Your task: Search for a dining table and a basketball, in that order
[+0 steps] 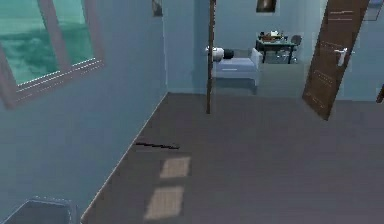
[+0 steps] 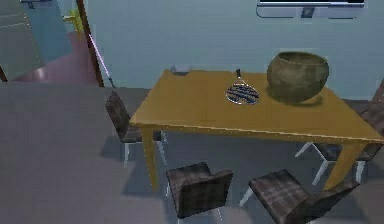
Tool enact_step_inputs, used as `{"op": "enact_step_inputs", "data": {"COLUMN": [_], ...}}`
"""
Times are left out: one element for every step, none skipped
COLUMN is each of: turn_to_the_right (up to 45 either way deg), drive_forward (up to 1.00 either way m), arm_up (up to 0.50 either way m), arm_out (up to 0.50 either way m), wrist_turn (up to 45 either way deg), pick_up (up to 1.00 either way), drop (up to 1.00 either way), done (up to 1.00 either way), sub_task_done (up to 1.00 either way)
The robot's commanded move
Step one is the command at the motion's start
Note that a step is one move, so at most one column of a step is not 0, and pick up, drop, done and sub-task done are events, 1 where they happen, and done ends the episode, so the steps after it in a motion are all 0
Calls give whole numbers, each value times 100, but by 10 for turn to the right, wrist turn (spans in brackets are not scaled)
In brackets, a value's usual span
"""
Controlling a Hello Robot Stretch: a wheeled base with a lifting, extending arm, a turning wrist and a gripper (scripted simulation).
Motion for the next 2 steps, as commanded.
{"op": "enact_step_inputs", "data": {"turn_to_the_right": [0, 240], "drive_forward": [25, 0], "arm_up": [0, 0], "arm_out": [0, 0], "wrist_turn": [0, 0], "pick_up": [0, 0], "drop": [0, 0], "done": [0, 0], "sub_task_done": [0, 0]}}
